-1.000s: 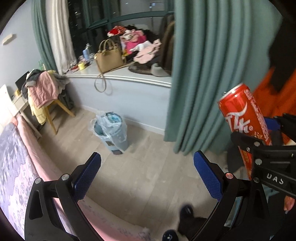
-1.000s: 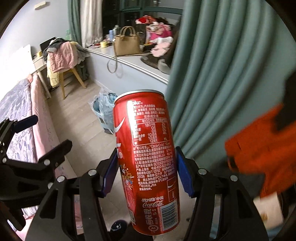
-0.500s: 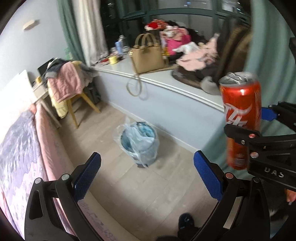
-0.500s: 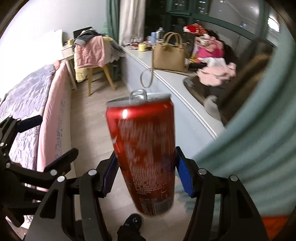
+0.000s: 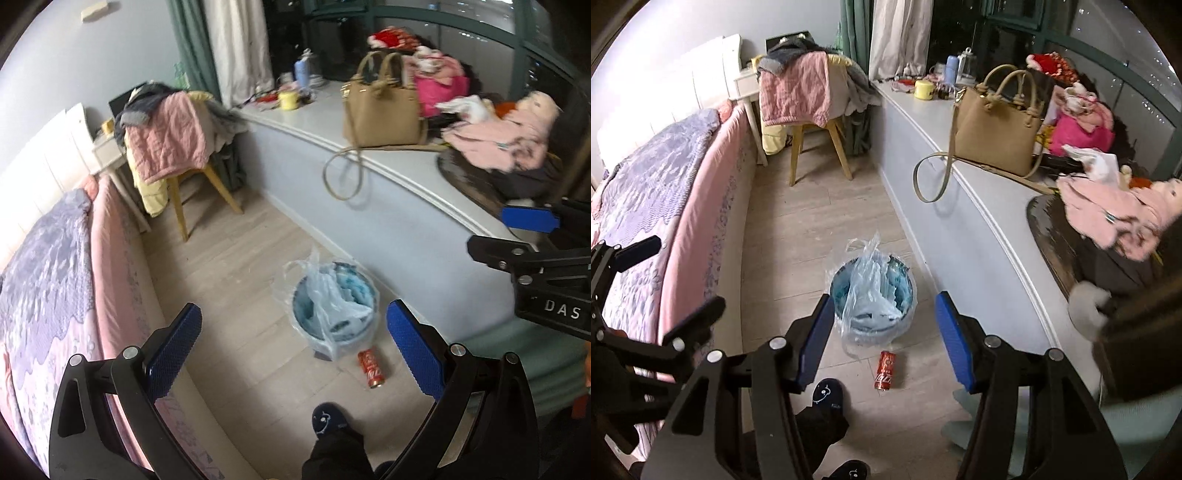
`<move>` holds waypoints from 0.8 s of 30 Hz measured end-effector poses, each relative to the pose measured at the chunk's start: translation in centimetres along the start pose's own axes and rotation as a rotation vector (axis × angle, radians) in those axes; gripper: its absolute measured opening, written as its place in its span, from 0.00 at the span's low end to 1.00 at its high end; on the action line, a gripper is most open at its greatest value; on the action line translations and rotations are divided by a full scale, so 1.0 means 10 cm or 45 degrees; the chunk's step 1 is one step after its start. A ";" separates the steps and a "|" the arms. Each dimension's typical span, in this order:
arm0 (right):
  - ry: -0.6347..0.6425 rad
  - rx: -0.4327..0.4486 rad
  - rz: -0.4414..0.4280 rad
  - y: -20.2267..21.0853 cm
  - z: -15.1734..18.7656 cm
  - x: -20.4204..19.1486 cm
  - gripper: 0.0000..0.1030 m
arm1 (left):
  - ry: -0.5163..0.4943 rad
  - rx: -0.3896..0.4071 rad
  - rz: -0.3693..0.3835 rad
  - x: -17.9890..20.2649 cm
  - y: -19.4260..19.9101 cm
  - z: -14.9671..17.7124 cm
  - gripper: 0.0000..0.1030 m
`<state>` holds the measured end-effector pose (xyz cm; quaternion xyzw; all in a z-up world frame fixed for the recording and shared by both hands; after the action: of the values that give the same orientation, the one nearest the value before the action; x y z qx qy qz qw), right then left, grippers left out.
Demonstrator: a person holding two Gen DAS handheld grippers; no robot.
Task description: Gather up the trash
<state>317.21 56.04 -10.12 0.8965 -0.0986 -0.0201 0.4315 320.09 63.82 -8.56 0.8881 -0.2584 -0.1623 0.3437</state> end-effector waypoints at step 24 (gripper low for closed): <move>0.042 -0.104 -0.079 -0.94 -0.75 0.34 0.53 | 0.011 -0.041 -0.052 -0.14 -1.05 -0.89 0.94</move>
<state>322.93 66.88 -12.60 0.8810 -0.0628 -0.0226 0.4684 326.71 75.93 -9.39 0.8882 -0.2362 -0.1695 0.3556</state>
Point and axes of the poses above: each gripper's, at about its wrist camera, not at the fingertips, and y roughly against the way its jaws point, x to its right, z to its underside, the point moved 3 cm from there along -y, roughly the way its jaws point, and after that the axes turned 4 degrees about x, right-handed, at the moved point
